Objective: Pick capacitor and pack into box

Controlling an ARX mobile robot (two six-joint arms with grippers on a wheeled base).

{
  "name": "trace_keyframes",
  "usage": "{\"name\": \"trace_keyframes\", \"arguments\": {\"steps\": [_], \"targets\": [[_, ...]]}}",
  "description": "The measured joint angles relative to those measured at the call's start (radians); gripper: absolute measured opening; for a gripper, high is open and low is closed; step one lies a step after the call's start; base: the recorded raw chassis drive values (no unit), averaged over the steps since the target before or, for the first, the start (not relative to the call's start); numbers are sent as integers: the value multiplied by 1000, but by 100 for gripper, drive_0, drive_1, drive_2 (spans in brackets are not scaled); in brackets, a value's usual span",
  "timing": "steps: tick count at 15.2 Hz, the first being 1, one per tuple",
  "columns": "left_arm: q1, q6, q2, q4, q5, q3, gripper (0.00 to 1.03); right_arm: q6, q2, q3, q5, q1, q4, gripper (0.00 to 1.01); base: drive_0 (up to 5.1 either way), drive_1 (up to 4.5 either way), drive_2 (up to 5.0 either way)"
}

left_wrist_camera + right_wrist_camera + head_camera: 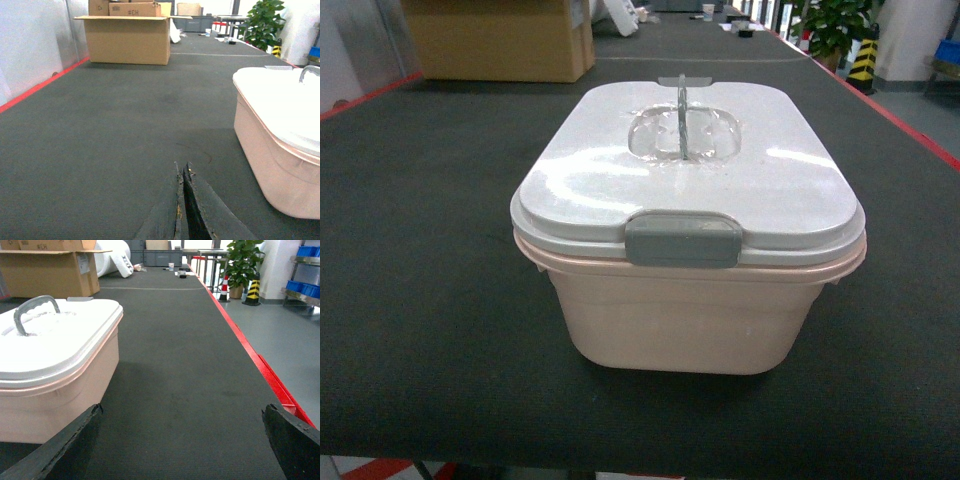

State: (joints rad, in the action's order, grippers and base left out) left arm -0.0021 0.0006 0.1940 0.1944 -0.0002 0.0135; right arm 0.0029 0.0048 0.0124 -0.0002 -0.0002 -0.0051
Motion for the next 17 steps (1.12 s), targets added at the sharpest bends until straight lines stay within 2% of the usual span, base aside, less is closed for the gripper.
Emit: {"name": "trace_keyframes", "arguments": {"steps": [5, 7, 8, 11, 12, 17], "targets": [[0, 0, -26, -26, 0, 0, 2, 0, 0, 0, 0, 0, 0, 98, 0, 0, 0], [0, 0, -171, -209, -1, 0, 2, 0, 0, 0, 0, 0, 0, 98, 0, 0, 0], [0, 0, -183, -179, -1, 4, 2, 0, 0, 0, 0, 0, -1, 98, 0, 0, 0], [0, 0, -183, -202, 0, 0, 2, 0, 0, 0, 0, 0, 0, 98, 0, 0, 0], [0, 0, -183, -196, 0, 0, 12, 0, 0, 0, 0, 0, 0, 98, 0, 0, 0], [0, 0, -183, -198, 0, 0, 75, 0, 0, 0, 0, 0, 0, 98, 0, 0, 0]]}}
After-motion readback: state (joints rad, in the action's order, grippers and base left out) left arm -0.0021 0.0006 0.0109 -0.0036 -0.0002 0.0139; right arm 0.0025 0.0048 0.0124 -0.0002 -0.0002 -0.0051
